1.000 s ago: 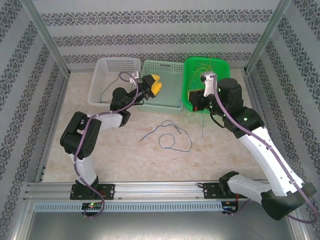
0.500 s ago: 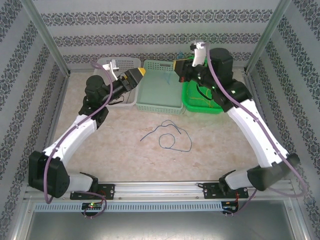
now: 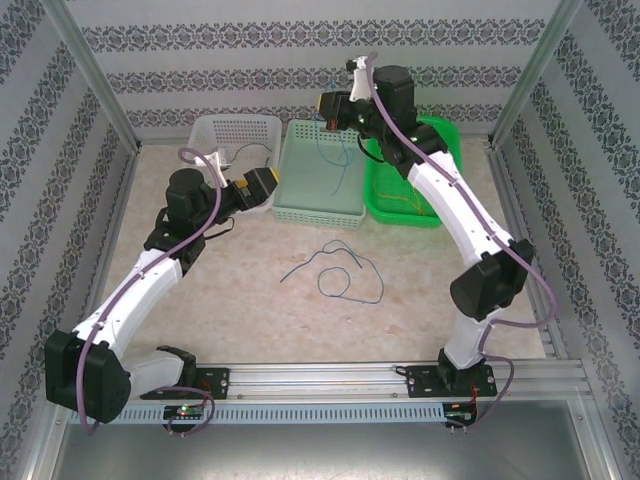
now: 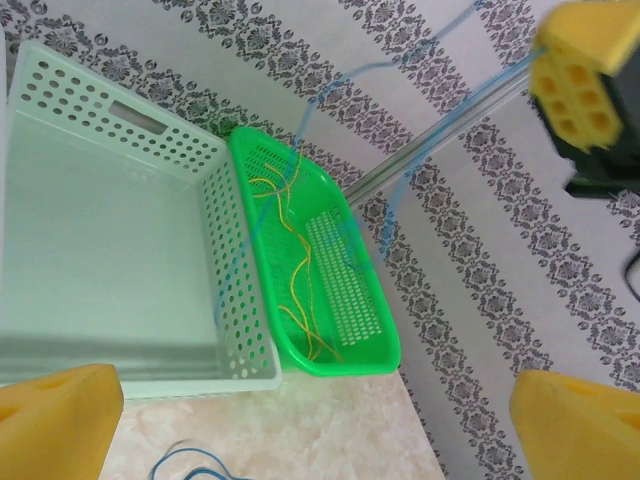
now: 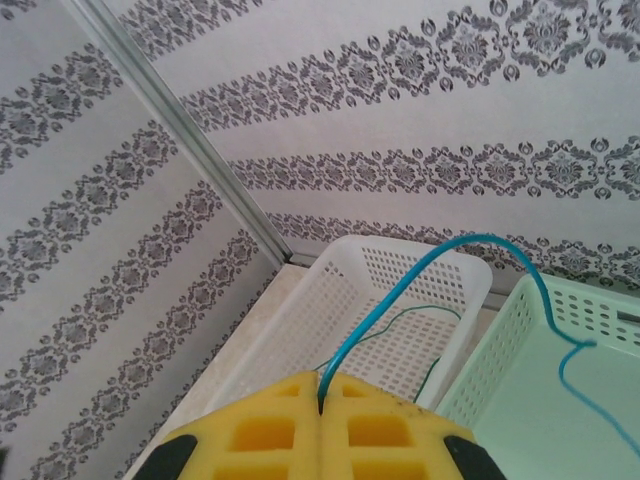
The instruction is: Untangle the cables
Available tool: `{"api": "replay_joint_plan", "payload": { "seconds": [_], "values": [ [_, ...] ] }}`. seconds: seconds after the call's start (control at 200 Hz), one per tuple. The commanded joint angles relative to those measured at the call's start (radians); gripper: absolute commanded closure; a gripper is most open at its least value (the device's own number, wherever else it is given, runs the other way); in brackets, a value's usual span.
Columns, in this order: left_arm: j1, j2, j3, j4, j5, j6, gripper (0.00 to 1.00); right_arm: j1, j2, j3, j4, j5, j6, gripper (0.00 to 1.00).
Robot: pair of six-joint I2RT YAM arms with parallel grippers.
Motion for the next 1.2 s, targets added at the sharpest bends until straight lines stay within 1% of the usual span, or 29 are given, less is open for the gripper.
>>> {"api": "replay_joint_plan", "payload": {
  "seconds": [0.0,0.075,0.195,0.285,0.305,0.355,0.405,0.445,0.465,0.495,0.515,0.614,0.784,0.919,1.074,1.129,1.194],
  "values": [
    [0.017,-0.038,-0.011,-0.040,-0.018,0.048,0.00,-0.017,0.096,0.054,0.020,-0.026,0.040,1.00],
    [0.026,-0.056,-0.020,-0.057,-0.025,0.059,0.00,-0.027,0.136,0.056,0.005,-0.024,0.054,1.00],
    [0.039,-0.081,-0.037,-0.069,-0.036,0.073,0.00,-0.040,0.179,0.001,0.006,-0.023,0.100,1.00],
    [0.048,-0.086,-0.045,-0.073,-0.034,0.076,0.00,-0.049,0.225,-0.017,-0.022,-0.046,0.113,0.93],
    [0.049,-0.083,-0.045,-0.073,-0.031,0.074,0.00,-0.050,0.241,-0.012,-0.036,-0.059,0.114,0.89],
    [0.050,-0.080,-0.046,-0.075,-0.027,0.074,0.00,-0.056,0.283,0.015,-0.088,-0.088,0.120,0.68],
    [0.051,-0.076,-0.047,-0.076,-0.023,0.072,0.00,-0.063,0.322,0.043,-0.141,-0.125,0.119,0.58],
    [0.051,-0.074,-0.046,-0.082,-0.022,0.075,0.00,-0.067,0.347,0.062,-0.175,-0.150,0.120,0.49],
    [0.051,-0.073,-0.045,-0.085,-0.022,0.078,0.00,-0.070,0.356,0.068,-0.192,-0.155,0.123,0.43],
    [0.051,-0.073,-0.045,-0.091,-0.022,0.081,0.00,-0.073,0.366,0.074,-0.210,-0.162,0.122,0.27],
    [0.051,-0.071,-0.044,-0.099,-0.026,0.085,0.00,-0.075,0.370,0.075,-0.220,-0.163,0.119,0.19],
    [0.051,-0.068,-0.040,-0.148,-0.042,0.100,0.00,-0.085,0.361,0.058,-0.236,-0.151,0.115,0.07],
    [0.051,-0.069,-0.057,-0.171,-0.050,0.104,0.00,-0.082,0.258,-0.010,-0.212,-0.163,0.086,0.05],
    [0.051,-0.063,-0.066,-0.169,-0.051,0.101,0.00,-0.050,0.125,-0.109,-0.214,-0.126,0.000,0.05],
    [0.051,-0.031,-0.064,-0.213,-0.048,0.113,0.00,-0.002,-0.058,-0.343,-0.248,0.009,-0.135,0.07],
    [0.049,-0.020,-0.065,-0.237,-0.048,0.124,0.00,0.003,-0.119,-0.442,-0.273,0.052,-0.145,0.08],
    [0.045,-0.013,-0.071,-0.259,-0.048,0.138,0.00,-0.002,-0.189,-0.562,-0.303,0.094,-0.121,0.10]
  ]
}}
